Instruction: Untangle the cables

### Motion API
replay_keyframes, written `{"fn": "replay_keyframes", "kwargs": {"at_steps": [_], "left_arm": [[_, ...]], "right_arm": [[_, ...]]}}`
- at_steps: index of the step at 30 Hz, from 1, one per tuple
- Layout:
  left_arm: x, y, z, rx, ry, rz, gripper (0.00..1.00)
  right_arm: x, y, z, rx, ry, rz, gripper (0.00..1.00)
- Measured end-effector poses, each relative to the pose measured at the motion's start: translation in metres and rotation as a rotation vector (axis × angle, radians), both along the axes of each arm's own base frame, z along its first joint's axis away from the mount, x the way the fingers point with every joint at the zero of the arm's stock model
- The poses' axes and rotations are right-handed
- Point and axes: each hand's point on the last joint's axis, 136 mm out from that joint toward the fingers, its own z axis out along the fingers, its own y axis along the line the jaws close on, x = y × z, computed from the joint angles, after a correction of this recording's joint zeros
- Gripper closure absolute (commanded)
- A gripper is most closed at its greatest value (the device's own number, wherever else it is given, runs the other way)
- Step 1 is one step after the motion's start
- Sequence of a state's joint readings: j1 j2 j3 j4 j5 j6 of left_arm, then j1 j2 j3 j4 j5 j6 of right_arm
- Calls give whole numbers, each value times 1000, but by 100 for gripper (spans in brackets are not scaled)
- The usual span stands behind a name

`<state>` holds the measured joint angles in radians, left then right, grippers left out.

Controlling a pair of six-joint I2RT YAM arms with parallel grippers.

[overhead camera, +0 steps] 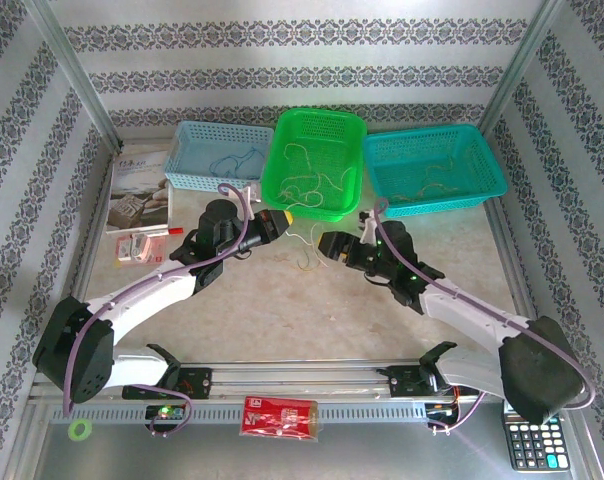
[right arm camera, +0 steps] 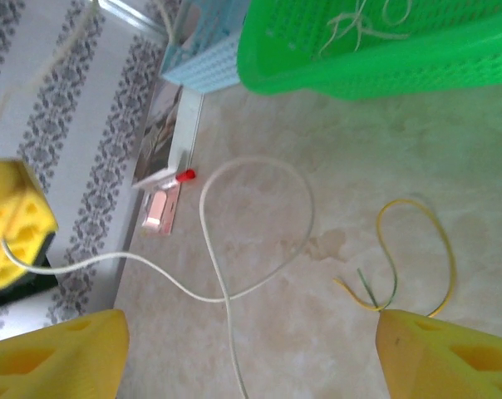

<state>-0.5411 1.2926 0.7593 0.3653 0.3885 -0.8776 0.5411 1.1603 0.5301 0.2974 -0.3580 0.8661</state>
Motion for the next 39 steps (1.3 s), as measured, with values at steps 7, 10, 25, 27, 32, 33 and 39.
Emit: {"fn": "replay_keyframes", "kwargs": {"at_steps": [7, 10, 25, 27, 32, 33, 39], "left_arm": [[0, 0, 3, -8, -8, 1, 100], [0, 0, 3, -8, -9, 1, 100], [6, 21, -1, 3, -23, 101, 100], [8, 30, -4, 10, -24, 136, 94], [11, 43, -13, 17, -14, 186, 72], [11, 44, -13, 14, -14, 192, 65], [14, 48, -7, 3, -31, 205, 22]], "right_arm": [[-13, 21, -18, -16, 38, 87, 30], [-15, 27, -21, -13, 45, 113, 52], [-15, 21, 53, 79, -96, 138, 100], [-12, 12, 84, 107, -160, 115, 100], [-5, -1, 155, 158, -296, 77, 100], [-3, -1, 169, 161, -323, 76, 100], [18, 11, 227, 161, -433, 91, 100]]}}
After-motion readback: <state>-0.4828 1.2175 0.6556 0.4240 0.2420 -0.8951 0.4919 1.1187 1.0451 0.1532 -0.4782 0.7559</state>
